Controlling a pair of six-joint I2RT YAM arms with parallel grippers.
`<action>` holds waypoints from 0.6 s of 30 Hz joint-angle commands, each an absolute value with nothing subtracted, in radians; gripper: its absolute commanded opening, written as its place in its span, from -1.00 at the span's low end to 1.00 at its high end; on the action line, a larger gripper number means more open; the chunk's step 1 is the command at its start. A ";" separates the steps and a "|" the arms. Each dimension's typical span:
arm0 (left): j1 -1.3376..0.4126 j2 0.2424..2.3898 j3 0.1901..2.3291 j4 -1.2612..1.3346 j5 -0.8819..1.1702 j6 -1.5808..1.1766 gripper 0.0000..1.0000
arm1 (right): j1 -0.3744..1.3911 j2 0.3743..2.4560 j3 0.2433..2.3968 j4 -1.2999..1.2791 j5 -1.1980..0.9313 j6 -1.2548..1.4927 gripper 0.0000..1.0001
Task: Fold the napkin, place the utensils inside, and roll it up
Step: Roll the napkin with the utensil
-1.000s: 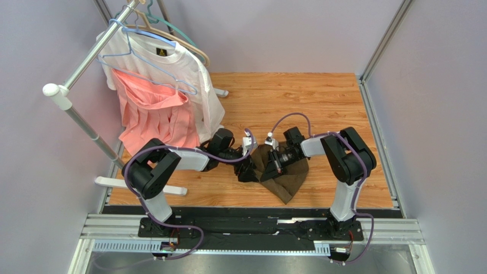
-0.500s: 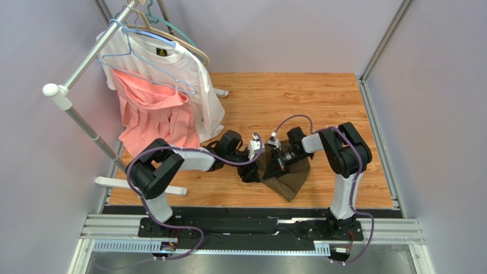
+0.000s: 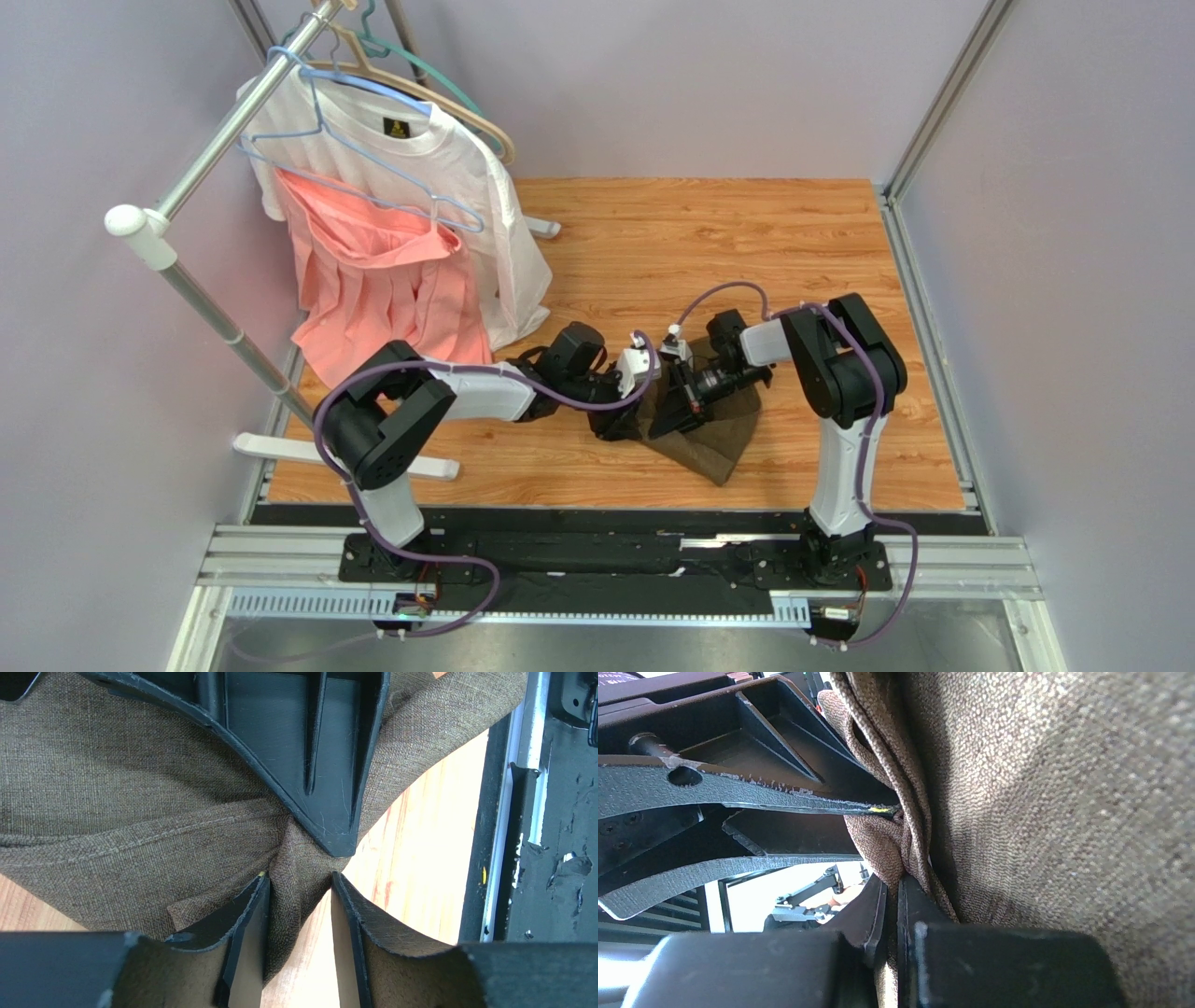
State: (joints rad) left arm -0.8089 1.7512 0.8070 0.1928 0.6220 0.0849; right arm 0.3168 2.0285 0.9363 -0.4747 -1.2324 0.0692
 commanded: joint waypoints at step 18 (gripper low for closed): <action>-0.854 1.908 0.920 -0.095 0.796 0.132 -1.00 | 0.184 1.714 0.891 -0.446 -0.885 0.231 0.29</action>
State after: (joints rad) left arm -0.8242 1.8591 0.9440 0.0452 0.7769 0.1070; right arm 0.2653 1.7985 0.9283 -0.4797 -1.0492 0.1509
